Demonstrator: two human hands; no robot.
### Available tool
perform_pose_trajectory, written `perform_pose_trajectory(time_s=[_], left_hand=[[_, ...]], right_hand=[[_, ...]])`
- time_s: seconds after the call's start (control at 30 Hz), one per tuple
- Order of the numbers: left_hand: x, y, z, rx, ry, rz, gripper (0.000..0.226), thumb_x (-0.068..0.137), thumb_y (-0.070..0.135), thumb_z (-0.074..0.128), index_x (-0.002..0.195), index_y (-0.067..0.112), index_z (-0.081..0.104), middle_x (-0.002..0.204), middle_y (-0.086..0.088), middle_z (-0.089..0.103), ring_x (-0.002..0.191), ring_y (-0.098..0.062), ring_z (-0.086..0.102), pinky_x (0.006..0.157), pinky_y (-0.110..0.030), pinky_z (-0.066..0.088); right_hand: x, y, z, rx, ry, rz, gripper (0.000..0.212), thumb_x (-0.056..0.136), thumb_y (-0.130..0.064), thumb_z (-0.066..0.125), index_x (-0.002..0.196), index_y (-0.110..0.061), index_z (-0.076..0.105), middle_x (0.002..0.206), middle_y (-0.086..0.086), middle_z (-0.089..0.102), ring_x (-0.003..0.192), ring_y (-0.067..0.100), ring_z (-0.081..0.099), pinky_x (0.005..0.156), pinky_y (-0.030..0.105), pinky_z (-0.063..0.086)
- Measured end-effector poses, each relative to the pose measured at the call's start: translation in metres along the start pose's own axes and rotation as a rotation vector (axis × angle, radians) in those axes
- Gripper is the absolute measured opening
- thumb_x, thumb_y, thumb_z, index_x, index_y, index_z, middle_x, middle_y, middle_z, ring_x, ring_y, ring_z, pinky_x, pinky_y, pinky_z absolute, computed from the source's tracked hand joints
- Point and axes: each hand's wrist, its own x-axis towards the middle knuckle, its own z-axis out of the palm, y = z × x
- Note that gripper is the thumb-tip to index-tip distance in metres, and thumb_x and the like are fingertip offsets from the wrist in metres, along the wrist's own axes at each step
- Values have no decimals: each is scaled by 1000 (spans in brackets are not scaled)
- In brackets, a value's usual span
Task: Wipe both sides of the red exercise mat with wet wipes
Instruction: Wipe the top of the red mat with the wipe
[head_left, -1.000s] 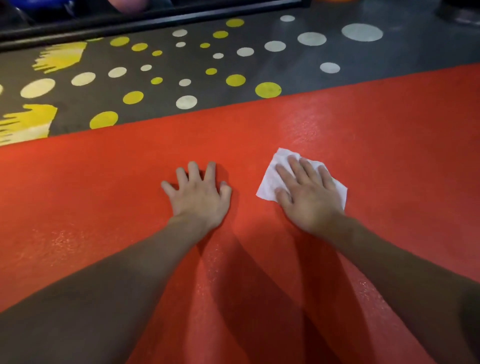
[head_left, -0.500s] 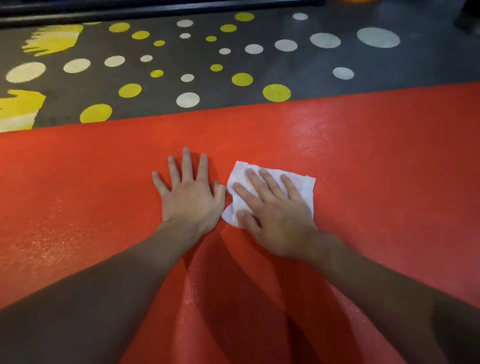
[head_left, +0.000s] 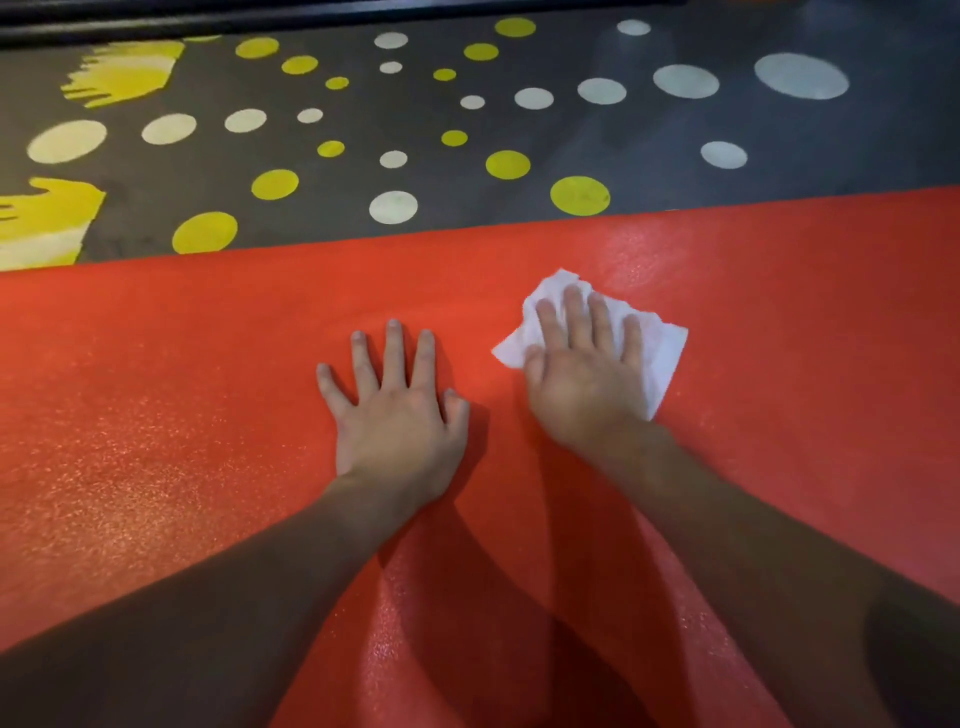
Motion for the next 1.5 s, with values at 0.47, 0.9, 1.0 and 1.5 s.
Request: perform_pose_trajectory(time_s=[0.47,0.9,1.0,1.5], left_hand=[[0,-1,-2,-17,-21,7,74,86,51,16,156,27,13,165,-4,5,150,-35,-2,114,-67,1],[2,-1,-2,-35,-17,17,72,88,51,18,156,28,11,165,-4,3,150,-35,-5,114,-67,0],[1,-2,-3,-41,-11,12,73,87,51,21,156,27,16,165,-4,6,150,-35,-1,114,-67,2],[-3,-5,-1,-240,89,3,81,80,40,20,154,8,11,164,-7,13,152,-28,7,117,-62,4]], right_hand=[[51,-2,-10,-51,-89,-335,66,94,-55,7,157,-37,9,166,0,0,153,20,-1,120,54,-3],[130,-17,-18,-8,-125,30,57,100,-46,16,155,-33,9,166,3,-1,152,24,-7,119,54,-6],[103,-66,-9,5,-135,-309,56,101,-46,16,156,-36,6,166,-1,-6,152,21,-9,119,55,-8],[87,-24,-13,-81,-106,-181,56,103,-44,14,157,-33,5,167,-1,-2,152,22,-4,120,53,-5]])
